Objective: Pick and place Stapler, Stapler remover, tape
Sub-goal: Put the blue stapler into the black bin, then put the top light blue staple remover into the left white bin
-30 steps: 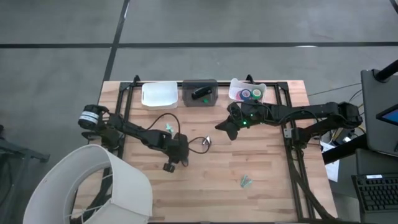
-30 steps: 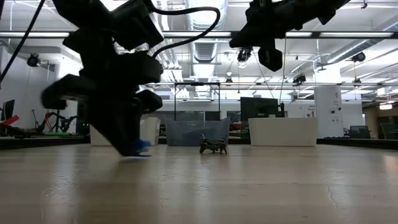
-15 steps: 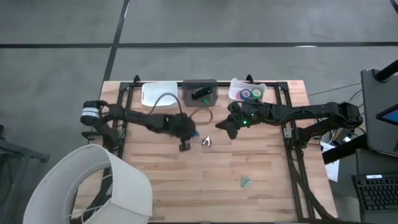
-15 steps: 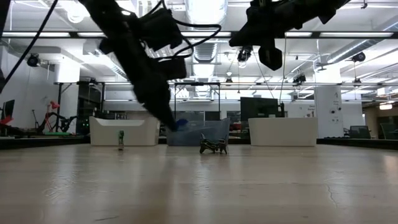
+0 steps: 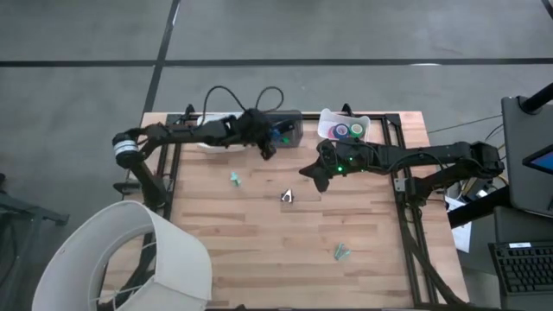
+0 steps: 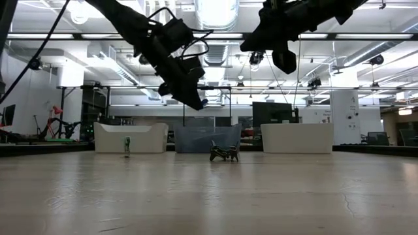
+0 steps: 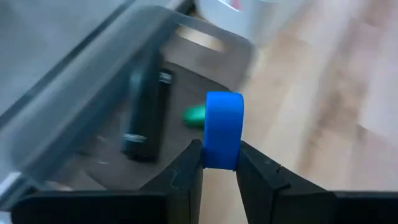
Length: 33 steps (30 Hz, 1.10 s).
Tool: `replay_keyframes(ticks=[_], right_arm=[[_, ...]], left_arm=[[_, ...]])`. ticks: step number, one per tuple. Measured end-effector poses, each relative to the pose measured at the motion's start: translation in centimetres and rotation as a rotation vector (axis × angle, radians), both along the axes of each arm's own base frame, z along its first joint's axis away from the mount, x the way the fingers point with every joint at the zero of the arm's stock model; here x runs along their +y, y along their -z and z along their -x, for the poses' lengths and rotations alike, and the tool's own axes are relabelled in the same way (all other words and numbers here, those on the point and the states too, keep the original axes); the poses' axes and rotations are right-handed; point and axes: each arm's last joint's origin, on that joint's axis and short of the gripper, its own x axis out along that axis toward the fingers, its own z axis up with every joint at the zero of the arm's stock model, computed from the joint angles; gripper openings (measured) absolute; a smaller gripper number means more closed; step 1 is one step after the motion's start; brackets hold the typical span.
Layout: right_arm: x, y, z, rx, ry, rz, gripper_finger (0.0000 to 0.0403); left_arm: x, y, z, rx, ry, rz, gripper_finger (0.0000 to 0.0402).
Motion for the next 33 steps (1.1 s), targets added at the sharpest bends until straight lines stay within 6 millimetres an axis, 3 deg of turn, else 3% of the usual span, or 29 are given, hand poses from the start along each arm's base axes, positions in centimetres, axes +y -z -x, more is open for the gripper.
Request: replay_keyframes(ticks=[4, 9, 14, 19, 28, 33], right_arm=[[0.0, 0.0, 0.0, 0.001, 0.000, 0.005, 0.0008], [-0.1, 0.0, 0.0, 0.006, 0.020, 0.028, 0.0008], [-0.1, 0.0, 0.0, 0.008, 0.036, 0.043, 0.0008], [-0.1, 0.0, 0.0, 0.008, 0.036, 0.044, 0.0008], [-0.1, 0.0, 0.0, 0.007, 0.036, 0.043, 0.0008], [-0.1, 0.0, 0.0, 0.005, 0.041, 0.034, 0.0008]], left_arm=[[2.1, 0.3, 0.6, -0.016, -0.051, 0.034, 0.0089], [3.8, 2.1, 0.7, 0.003, -0.103, 0.080, 0.0098], [4.4, 3.9, 0.6, 0.046, -0.114, 0.117, 0.0099], [4.4, 4.1, 0.5, 0.024, -0.157, 0.156, 0.0102], [4.3, 3.7, 0.6, -0.001, -0.150, 0.198, 0.0147], [3.0, 1.1, 1.2, -0.042, -0.051, 0.244, 0.0161]])
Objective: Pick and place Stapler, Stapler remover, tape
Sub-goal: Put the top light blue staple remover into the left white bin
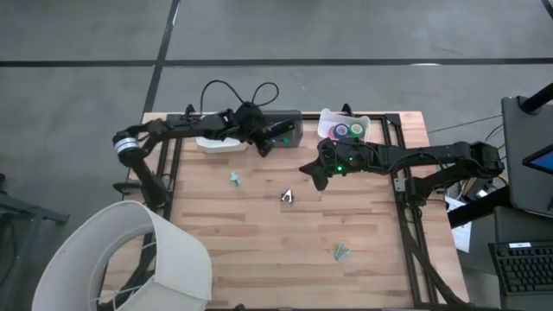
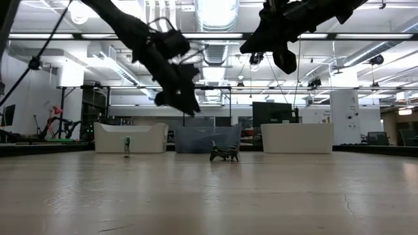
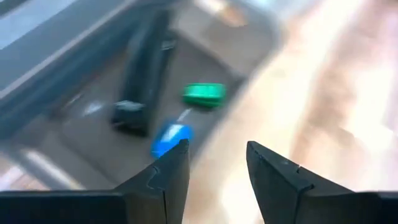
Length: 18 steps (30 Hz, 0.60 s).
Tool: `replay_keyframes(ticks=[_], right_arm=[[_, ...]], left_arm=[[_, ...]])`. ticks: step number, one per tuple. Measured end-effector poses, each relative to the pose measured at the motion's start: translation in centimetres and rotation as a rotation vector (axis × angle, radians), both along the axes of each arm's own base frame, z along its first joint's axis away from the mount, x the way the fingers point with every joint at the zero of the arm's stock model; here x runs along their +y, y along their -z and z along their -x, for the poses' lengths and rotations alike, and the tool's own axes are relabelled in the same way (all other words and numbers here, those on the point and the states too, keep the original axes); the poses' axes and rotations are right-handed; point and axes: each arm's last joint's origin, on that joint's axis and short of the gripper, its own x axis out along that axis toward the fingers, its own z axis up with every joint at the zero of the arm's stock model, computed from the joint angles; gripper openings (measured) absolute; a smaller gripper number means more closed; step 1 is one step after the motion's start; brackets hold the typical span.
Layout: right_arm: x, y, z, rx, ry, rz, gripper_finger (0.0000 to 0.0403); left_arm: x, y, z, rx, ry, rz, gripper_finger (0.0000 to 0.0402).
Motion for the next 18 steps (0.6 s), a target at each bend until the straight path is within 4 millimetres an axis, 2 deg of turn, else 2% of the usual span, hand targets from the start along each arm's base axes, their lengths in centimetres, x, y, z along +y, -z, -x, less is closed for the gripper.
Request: replay_keyframes(ticks=[5, 10, 13, 18], right_arm=[[0.0, 0.0, 0.0, -0.003, 0.001, -0.002, 0.0008], [0.0, 0.0, 0.0, -0.003, 0.006, 0.002, 0.0008], [-0.1, 0.0, 0.0, -0.002, 0.027, 0.015, 0.0008], [-0.1, 0.0, 0.0, -0.002, 0.027, 0.016, 0.0008]], left_arm=[[-3.2, -3.2, 1.5, -0.007, 0.296, -0.045, 0.0155], [-6.8, -4.7, 4.3, 0.120, 0.515, -0.132, 0.0152], [-8.5, -4.6, 5.9, 0.180, 0.574, -0.127, 0.0152], [-10.6, -3.0, 8.0, 0.268, 0.573, -0.079, 0.0151]])
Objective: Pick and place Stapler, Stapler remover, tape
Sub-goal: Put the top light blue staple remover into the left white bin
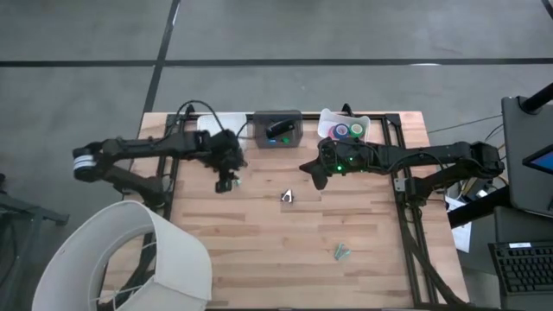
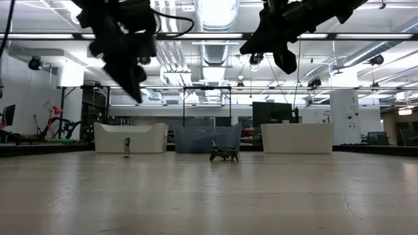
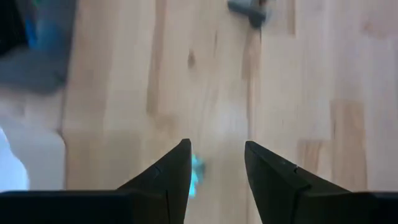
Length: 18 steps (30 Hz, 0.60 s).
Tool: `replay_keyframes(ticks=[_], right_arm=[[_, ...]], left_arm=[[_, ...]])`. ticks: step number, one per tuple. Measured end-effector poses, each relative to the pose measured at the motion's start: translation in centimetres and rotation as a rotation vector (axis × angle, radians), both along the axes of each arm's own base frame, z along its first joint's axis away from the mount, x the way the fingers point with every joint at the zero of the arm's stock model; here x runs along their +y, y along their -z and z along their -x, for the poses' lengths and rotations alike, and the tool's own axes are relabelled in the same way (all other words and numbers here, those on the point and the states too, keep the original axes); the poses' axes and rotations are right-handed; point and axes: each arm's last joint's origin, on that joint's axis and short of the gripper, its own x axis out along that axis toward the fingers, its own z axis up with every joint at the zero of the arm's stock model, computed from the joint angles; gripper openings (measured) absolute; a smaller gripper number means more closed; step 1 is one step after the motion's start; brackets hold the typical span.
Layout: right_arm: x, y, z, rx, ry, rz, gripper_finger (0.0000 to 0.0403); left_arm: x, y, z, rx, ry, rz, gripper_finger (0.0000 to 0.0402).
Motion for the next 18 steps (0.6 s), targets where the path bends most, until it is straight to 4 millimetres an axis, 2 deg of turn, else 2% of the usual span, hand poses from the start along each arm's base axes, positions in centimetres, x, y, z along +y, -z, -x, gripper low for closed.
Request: replay_keyframes(ticks=[9, 13, 18], right_arm=[[-0.1, 0.0, 0.0, 0.004, 0.036, 0.019, 0.0008], [-0.1, 0.0, 0.0, 0.006, 0.042, 0.021, 0.0008], [-0.1, 0.0, 0.0, 0.006, 0.042, 0.021, 0.0008]], left_arm=[[-2.5, 5.0, 2.2, 0.146, 0.003, -0.171, 0.0151], [-2.9, 6.0, 2.4, 0.153, -0.023, -0.273, 0.0151], [-2.9, 7.0, 2.5, 0.122, -0.022, -0.272, 0.0151]])
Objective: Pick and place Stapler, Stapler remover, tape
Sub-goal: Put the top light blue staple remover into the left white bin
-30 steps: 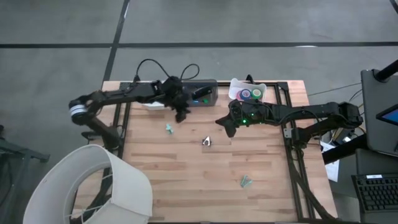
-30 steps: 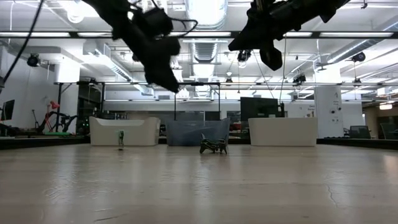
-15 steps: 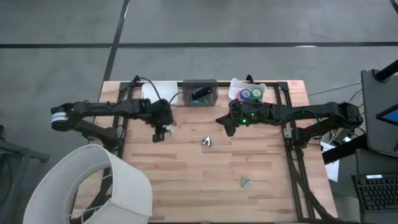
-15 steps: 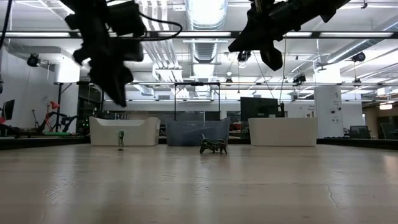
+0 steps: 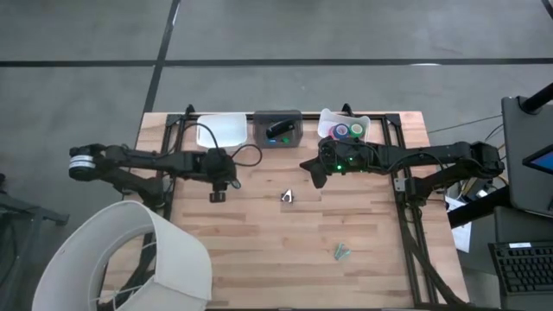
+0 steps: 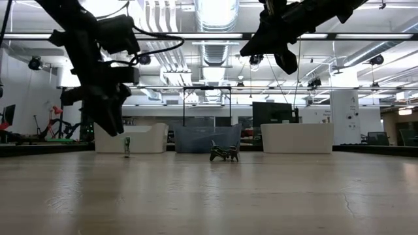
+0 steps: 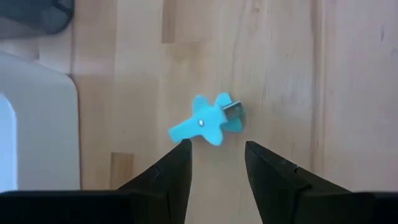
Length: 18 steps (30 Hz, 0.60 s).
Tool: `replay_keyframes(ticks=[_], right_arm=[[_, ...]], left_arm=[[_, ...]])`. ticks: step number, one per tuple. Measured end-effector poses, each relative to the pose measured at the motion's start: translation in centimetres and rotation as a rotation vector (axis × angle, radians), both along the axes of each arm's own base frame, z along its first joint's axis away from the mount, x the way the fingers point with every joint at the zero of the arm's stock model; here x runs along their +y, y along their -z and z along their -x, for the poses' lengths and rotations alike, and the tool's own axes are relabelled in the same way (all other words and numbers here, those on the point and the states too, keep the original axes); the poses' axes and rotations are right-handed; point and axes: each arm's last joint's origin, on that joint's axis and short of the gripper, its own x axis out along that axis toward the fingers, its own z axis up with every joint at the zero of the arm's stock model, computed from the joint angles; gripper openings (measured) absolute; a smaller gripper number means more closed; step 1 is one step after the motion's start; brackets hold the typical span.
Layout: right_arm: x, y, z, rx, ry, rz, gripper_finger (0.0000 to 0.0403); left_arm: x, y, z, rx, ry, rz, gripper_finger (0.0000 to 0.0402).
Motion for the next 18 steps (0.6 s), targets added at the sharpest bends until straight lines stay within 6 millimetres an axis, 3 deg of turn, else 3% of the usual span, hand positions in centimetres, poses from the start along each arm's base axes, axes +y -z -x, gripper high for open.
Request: replay_keyframes(ticks=[11, 18], right_arm=[[0.0, 0.0, 0.0, 0.003, -0.004, 0.009, 0.0008], [0.0, 0.0, 0.0, 0.004, -0.006, 0.012, 0.0008]], left_arm=[[0.1, 0.4, -0.8, -0.072, -0.013, -0.001, 0.0151], [-0.2, 1.4, -1.3, -0.032, 0.003, 0.052, 0.0151]])
